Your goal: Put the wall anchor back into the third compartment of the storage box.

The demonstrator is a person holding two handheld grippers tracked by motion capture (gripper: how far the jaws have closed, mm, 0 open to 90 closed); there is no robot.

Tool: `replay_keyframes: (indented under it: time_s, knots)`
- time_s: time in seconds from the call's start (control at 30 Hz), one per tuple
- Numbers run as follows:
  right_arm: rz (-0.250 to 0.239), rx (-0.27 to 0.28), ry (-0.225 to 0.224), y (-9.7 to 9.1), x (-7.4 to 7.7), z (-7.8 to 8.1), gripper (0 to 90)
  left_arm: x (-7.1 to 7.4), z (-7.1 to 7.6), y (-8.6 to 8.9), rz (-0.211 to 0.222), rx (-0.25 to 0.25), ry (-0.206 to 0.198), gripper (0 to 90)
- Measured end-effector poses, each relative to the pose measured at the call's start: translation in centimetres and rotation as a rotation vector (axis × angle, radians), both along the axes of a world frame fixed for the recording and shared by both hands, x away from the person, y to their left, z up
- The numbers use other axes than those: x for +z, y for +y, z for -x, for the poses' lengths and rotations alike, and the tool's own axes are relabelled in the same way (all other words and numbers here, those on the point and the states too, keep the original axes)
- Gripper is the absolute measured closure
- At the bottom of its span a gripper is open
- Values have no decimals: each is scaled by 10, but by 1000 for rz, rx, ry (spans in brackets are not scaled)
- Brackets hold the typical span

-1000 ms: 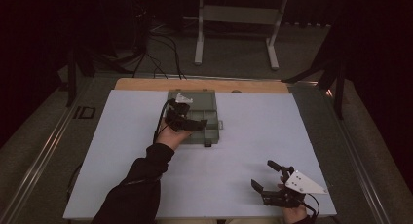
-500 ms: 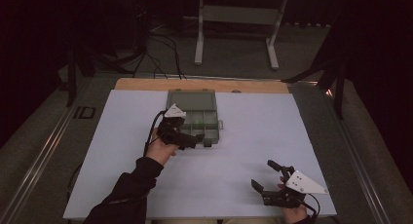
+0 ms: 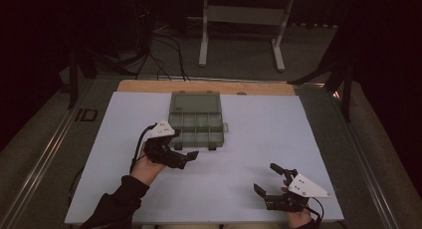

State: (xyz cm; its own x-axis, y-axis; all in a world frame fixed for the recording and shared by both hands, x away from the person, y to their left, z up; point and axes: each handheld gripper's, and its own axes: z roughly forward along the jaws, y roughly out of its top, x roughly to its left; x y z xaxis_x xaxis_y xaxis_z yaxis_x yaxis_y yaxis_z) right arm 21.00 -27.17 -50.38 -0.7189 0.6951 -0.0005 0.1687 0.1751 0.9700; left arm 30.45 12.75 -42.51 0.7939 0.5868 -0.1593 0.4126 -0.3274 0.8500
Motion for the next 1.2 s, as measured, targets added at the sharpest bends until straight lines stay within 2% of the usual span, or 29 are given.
replay_keyframes:
  time_s: [0.17, 0.23, 0.43, 0.6, 0.7, 0.87, 1.03, 1.2]
  knots:
    - [-4, 0, 3, -1, 0, 0, 113, -1, 14, 12, -10, -5, -44, 0]
    - [-4, 1, 1, -1, 0, 0, 113, -2, 19, 17, -18, -8, -50, 0]
    - [-3, 2, 1, 0, 0, 0, 113, -7, 32, 34, 11, -5, -55, 0]
    - [-1, 3, 2, 1, 0, 0, 113, -14, 42, 50, 46, -38, -65, 0]
    - [0, 3, 3, 1, 0, 0, 113, -18, 49, 56, 52, -43, -70, 0]
    - [1, 3, 2, 1, 0, 0, 113, -24, 57, 64, 85, -23, -71, 0]
    - [1, 2, 2, 1, 0, 0, 113, -32, 63, 69, 91, -19, -62, 0]
    - [2, 2, 1, 1, 0, 0, 113, -41, 67, 76, 124, 24, -56, 0]
